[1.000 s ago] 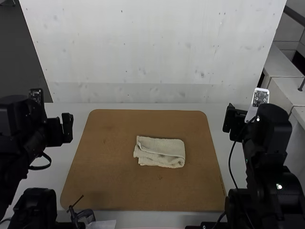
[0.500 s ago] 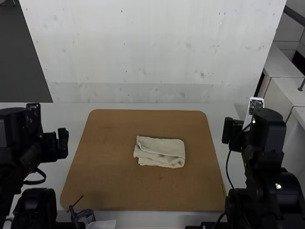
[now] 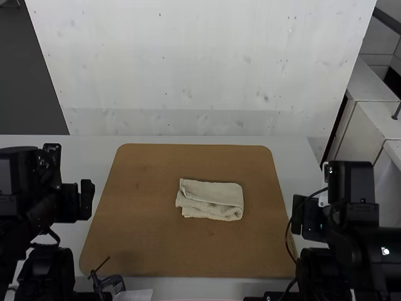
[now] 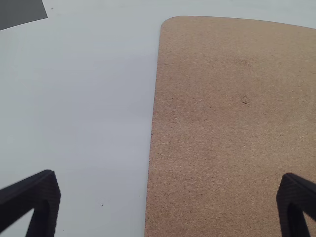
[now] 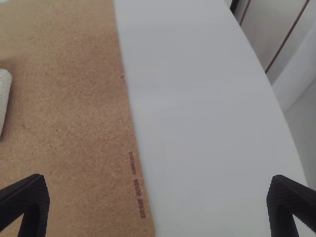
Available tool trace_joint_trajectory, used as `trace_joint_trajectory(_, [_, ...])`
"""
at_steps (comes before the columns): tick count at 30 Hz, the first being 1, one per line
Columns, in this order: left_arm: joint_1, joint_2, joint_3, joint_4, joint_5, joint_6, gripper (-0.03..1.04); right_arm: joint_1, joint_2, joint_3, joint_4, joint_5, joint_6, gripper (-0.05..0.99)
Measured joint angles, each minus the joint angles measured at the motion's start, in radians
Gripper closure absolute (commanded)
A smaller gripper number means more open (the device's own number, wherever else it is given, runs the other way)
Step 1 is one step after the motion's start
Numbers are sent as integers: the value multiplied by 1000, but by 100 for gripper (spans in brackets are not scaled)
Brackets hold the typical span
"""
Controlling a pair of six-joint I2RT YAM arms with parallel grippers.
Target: Fold the towel.
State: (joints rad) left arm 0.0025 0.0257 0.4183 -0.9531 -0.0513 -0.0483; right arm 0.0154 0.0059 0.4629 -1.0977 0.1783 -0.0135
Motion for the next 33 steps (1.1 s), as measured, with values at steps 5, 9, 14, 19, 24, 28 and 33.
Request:
trace_joint_trajectory(5, [0, 0, 0, 0, 8, 3, 2, -1, 0, 0, 14, -61, 26, -3])
trace_joint_trajectory(9, [0, 0, 0, 0, 14, 3, 2, -1, 0, 0, 55, -75, 50, -3])
trace_joint_trajectory(14, [0, 0, 0, 0, 15, 3, 2, -1, 0, -9, 113, -89, 67, -3])
trace_joint_trajectory(19, [0, 0, 0, 0, 16, 3, 2, -1, 0, -10, 113, -93, 73, -3])
trace_joint_trajectory(24, [0, 0, 0, 0, 18, 3, 2, -1, 0, -10, 114, -96, 74, -3])
trace_joint_trajectory(28, [0, 0, 0, 0, 18, 3, 2, -1, 0, -10, 114, -97, 74, -3])
trace_joint_trajectory(33, [0, 0, 0, 0, 18, 3, 2, -1, 0, -10, 114, -97, 74, -3])
